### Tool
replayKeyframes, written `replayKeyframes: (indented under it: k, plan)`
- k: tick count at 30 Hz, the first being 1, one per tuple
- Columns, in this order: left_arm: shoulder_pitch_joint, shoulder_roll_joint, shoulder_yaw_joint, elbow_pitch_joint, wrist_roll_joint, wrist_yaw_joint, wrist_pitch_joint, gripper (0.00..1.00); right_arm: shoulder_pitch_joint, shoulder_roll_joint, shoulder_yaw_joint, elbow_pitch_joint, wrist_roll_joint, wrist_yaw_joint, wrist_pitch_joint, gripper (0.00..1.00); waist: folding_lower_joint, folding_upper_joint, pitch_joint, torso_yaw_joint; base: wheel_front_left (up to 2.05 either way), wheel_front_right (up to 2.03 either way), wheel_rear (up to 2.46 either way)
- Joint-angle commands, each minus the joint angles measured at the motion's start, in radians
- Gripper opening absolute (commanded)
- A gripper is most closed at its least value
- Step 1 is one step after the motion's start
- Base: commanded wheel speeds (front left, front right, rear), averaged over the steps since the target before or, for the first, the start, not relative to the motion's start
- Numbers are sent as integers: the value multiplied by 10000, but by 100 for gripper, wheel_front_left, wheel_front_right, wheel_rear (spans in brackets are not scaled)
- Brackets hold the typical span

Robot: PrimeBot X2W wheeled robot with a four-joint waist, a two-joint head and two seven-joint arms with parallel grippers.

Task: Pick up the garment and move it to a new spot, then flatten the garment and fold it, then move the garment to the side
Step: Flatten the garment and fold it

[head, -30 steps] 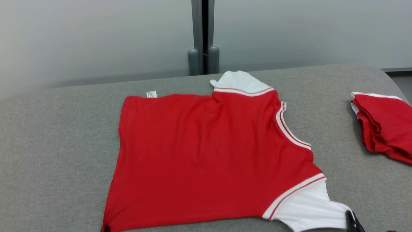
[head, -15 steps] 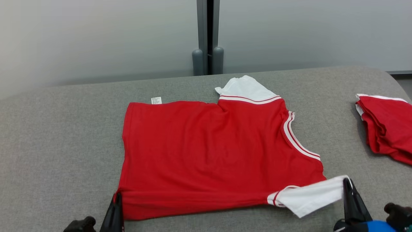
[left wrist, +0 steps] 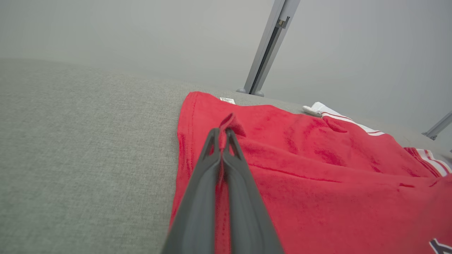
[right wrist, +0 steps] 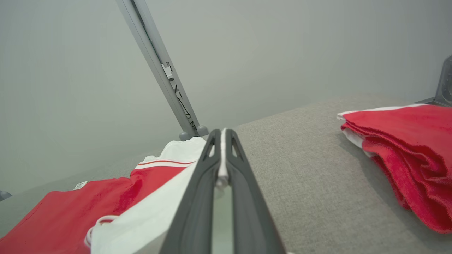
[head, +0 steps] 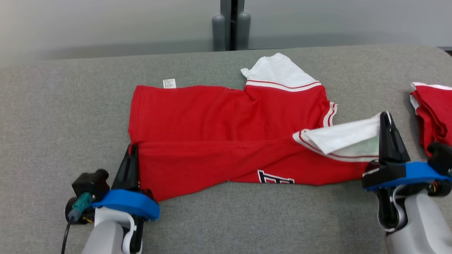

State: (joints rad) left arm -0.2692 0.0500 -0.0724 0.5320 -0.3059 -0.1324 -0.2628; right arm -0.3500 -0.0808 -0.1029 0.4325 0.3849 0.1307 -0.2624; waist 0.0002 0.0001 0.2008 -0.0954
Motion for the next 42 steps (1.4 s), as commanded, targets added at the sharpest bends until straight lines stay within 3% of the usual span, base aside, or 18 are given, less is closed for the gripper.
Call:
replayKeyframes:
  k: [1, 8, 9, 10, 11, 12, 13, 19, 27, 32, 42]
  plan:
    - [-262, 64, 90, 69, 67, 36, -24, 0, -272, -87, 9, 74, -95, -1, -30, 0, -2, -1, 132, 69, 0, 0, 0]
    - [-1079, 279, 29, 514, 360, 35, -24, 0, -1267, -226, 196, 761, -583, 0, -30, 0, -2, -1, 472, 66, 0, 0, 0]
    - [-1139, 317, 69, 555, 391, 35, -26, 0, -1362, -240, 198, 832, -686, 0, -30, 21, -2, -1, 491, 65, 0, 0, 0]
    - [-1177, 317, 155, 605, 420, 35, -26, 0, -1431, -244, 170, 884, -794, 0, -30, 88, -2, -1, 510, 68, 0, 0, 0]
    - [-1211, 319, 279, 586, 484, 35, -24, 7, -1466, -245, 116, 855, -886, 0, -30, 100, -2, -1, 520, 74, 0, 0, 0]
    - [-1223, 315, 429, 516, 568, 80, -26, 68, -1478, -237, 80, 788, -1028, 0, -30, 100, -2, -1, 521, 81, 0, 0, 0]
    - [-1160, 292, 582, 498, 644, 151, -24, 100, -1422, -247, 85, 694, -1237, 0, -30, 100, -2, -1, 511, 87, 0, 0, 0]
    - [-385, 144, 1326, 149, 1064, 492, -26, 100, -379, -261, 199, 81, -2408, 0, -28, 100, -2, -1, 182, 133, 0, 0, 0]
    - [1082, 22, 1639, -49, 973, 424, -24, 100, 1268, 1, 315, -150, -3104, -1, -28, 100, -2, -1, -541, 75, 0, 0, 0]
    - [2168, 28, 737, -103, 333, 402, -24, 100, 2282, 189, 439, 84, -3154, -1, -28, 100, -2, -1, -1071, 67, 0, 0, 0]
    - [2869, 12, -13, -226, -245, 737, -24, 100, 3030, 299, 303, 322, -3030, 0, -28, 100, -2, -1, -1466, 117, 0, 0, 0]
